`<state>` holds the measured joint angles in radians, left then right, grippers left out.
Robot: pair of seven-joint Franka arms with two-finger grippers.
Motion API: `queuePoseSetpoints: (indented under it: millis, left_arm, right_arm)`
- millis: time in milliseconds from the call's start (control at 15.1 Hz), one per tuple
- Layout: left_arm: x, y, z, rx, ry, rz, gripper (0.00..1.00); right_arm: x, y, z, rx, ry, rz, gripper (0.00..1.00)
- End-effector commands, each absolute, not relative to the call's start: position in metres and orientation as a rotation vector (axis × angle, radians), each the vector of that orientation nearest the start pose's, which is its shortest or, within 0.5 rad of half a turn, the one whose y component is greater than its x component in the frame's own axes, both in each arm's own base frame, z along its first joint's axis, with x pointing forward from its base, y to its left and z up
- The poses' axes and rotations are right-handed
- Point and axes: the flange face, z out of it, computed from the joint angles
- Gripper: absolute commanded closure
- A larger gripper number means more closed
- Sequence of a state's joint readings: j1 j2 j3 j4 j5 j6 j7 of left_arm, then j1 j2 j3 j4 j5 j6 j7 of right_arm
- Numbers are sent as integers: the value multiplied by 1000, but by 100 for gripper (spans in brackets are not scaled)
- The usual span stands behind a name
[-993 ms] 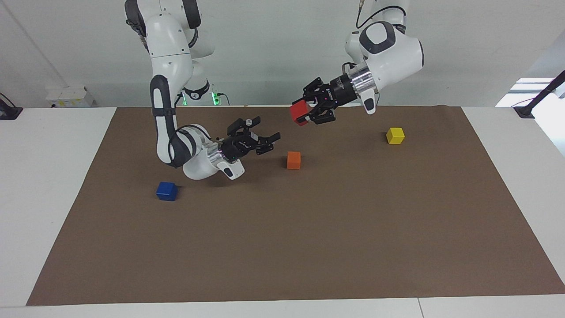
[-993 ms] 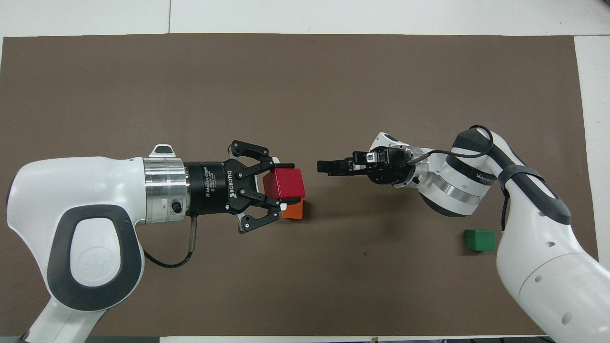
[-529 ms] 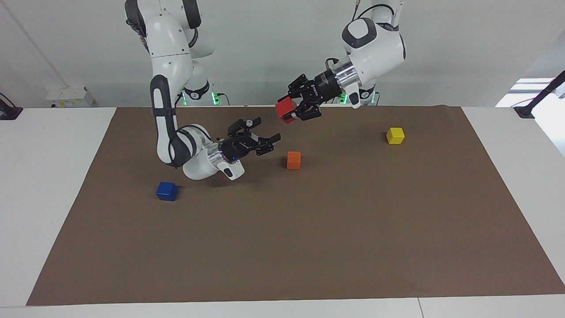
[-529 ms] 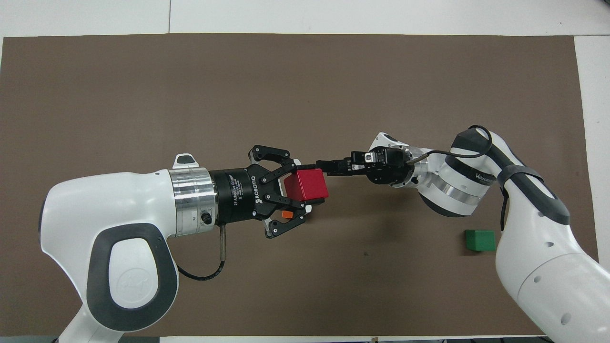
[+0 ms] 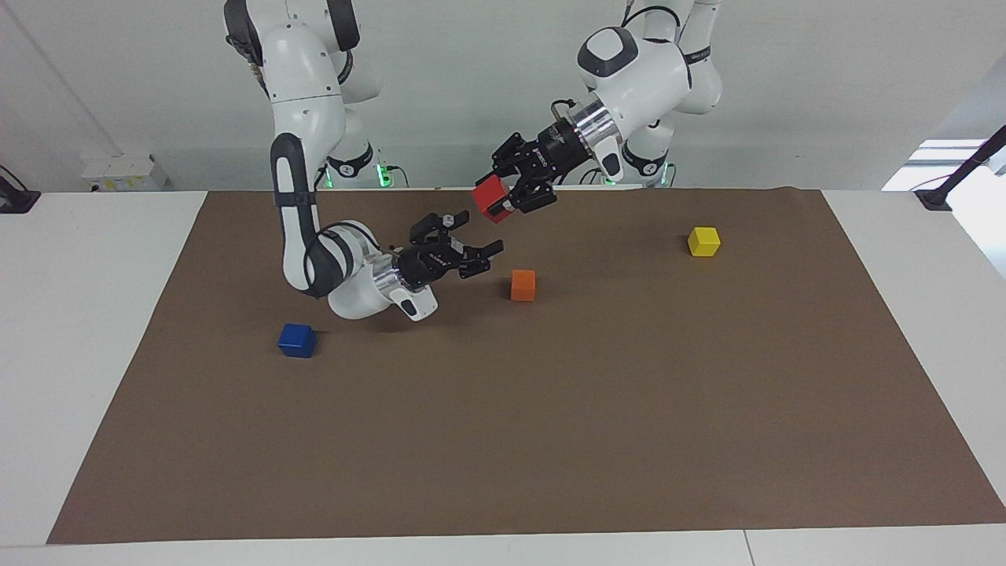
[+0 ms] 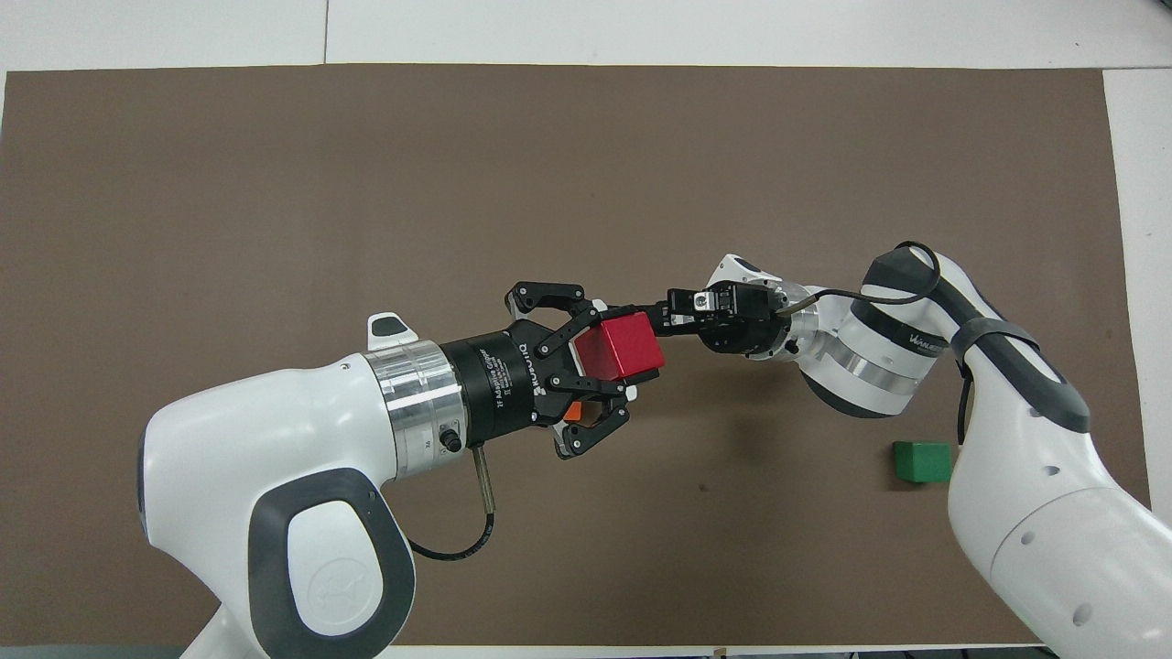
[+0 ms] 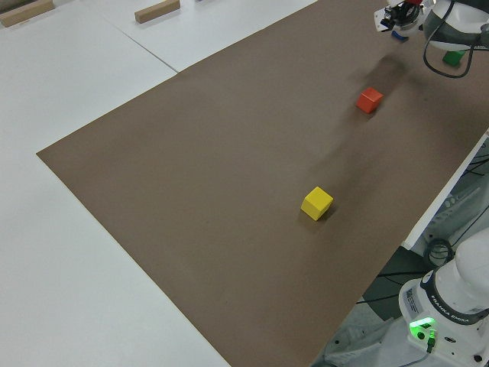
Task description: Transfer red block to right arm and stack on blue block
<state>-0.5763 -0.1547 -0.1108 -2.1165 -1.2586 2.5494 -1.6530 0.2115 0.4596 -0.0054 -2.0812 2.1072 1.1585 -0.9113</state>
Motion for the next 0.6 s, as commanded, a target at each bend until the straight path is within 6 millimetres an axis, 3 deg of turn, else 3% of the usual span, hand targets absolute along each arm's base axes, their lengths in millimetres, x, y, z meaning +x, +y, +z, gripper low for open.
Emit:
queuePoseSetpoints:
  millis: [0, 265, 529]
  left_arm:
    - [426, -344, 534, 1289, 1741, -757, 100]
    - [433, -357, 520, 1350, 1706, -702, 100]
    - [434, -359, 520, 1370, 1688, -686, 100]
  right_arm:
    - [545, 237, 314, -934, 5, -17, 0]
    - [544, 239, 314, -940, 4, -17, 0]
    - [545, 238, 313, -945, 4, -26, 0]
